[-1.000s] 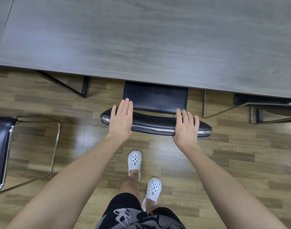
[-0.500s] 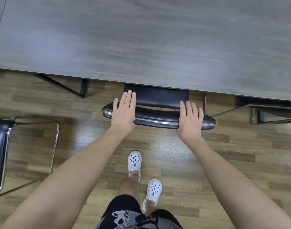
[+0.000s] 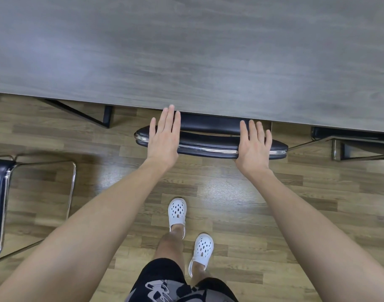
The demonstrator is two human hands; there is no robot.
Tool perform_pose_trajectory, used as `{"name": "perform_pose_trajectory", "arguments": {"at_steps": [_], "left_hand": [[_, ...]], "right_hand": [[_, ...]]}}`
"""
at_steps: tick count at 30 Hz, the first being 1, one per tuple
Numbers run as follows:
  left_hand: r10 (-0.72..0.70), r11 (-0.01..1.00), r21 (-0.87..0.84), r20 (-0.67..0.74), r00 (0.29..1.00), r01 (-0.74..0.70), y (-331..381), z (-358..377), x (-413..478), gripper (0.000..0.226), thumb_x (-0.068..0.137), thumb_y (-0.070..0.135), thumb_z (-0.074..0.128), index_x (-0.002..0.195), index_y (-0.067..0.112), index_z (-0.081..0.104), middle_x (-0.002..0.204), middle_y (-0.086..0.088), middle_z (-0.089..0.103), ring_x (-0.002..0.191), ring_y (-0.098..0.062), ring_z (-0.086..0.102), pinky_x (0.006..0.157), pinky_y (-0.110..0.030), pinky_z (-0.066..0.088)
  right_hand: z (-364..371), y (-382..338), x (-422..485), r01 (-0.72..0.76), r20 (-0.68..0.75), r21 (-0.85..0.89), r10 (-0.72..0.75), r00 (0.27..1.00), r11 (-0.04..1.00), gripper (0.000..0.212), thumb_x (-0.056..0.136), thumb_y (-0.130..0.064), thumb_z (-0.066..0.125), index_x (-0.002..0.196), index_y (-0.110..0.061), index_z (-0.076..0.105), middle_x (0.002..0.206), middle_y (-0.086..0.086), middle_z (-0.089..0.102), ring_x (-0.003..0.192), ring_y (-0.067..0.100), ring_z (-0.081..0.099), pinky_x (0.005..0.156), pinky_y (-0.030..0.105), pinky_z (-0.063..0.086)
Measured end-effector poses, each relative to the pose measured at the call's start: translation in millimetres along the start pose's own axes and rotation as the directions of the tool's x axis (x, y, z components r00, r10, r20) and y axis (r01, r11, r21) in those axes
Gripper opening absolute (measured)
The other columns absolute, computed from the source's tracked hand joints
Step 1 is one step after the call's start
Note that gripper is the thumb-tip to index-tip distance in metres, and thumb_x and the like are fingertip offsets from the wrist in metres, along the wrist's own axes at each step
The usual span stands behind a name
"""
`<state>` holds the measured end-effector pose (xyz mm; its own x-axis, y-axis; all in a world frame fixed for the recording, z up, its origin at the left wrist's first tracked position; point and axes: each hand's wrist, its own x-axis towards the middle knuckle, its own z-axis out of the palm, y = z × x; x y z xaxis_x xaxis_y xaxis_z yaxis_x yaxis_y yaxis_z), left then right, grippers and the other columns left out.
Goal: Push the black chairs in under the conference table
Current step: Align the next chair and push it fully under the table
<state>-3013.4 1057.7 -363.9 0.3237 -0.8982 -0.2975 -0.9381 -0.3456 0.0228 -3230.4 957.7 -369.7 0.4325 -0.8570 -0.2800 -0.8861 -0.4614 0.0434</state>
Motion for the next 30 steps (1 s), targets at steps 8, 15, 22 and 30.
{"name": "perform_pose_trajectory", "arguments": {"at_steps": [8, 15, 22, 30], "left_hand": [[-0.017, 1.000, 0.014, 0.015, 1.000, 0.017, -1, -5, 12, 0.115, 0.075, 0.005, 0.075, 0.155, 0.012, -0.007, 0.163, -0.006, -0.012, 0.150, -0.023, -0.011, 0.119, -0.047, -0.003], [-0.007, 1.000, 0.018, 0.020, 1.000, 0.006, -3, -10, 28, 0.120, 0.074, 0.016, 0.082, 0.155, 0.010, -0.006, 0.163, -0.006, -0.010, 0.150, -0.023, -0.011, 0.119, -0.048, -0.003], [-0.010, 1.000, 0.021, 0.009, 1.000, 0.010, -3, -13, 49, 0.121, 0.072, 0.017, 0.083, 0.154, 0.010, -0.006, 0.163, -0.007, -0.010, 0.150, -0.023, -0.010, 0.118, -0.049, -0.002], [-0.014, 0.999, 0.030, -0.005, 1.000, 0.014, -5, -11, 60, 0.124, 0.069, 0.014, 0.085, 0.154, 0.012, -0.005, 0.163, -0.010, -0.011, 0.150, -0.026, -0.010, 0.117, -0.052, -0.002]], "right_hand": [[3, 0, 10, -0.030, -0.085, 0.042, 0.034, 0.996, 0.999, 0.105, 0.063, 0.007, 0.068, 0.151, -0.011, 0.015, 0.156, 0.028, 0.007, 0.145, 0.042, 0.004, 0.116, 0.051, 0.007], [-1, 1, 28, -0.041, -0.049, 0.014, 0.041, 0.998, 0.999, 0.110, 0.063, 0.002, 0.074, 0.152, -0.014, 0.010, 0.158, 0.022, 0.001, 0.146, 0.038, -0.002, 0.117, 0.049, 0.004], [-7, 5, 47, -0.030, -0.046, 0.027, 0.032, 0.998, 0.999, 0.111, 0.065, -0.007, 0.079, 0.152, -0.014, 0.012, 0.158, 0.022, 0.004, 0.146, 0.037, 0.001, 0.116, 0.049, 0.004], [-9, 8, 58, -0.030, -0.029, 0.012, 0.030, 0.999, 0.999, 0.115, 0.063, -0.017, 0.085, 0.152, -0.015, 0.011, 0.159, 0.020, 0.004, 0.146, 0.037, 0.001, 0.117, 0.049, 0.002]]}}
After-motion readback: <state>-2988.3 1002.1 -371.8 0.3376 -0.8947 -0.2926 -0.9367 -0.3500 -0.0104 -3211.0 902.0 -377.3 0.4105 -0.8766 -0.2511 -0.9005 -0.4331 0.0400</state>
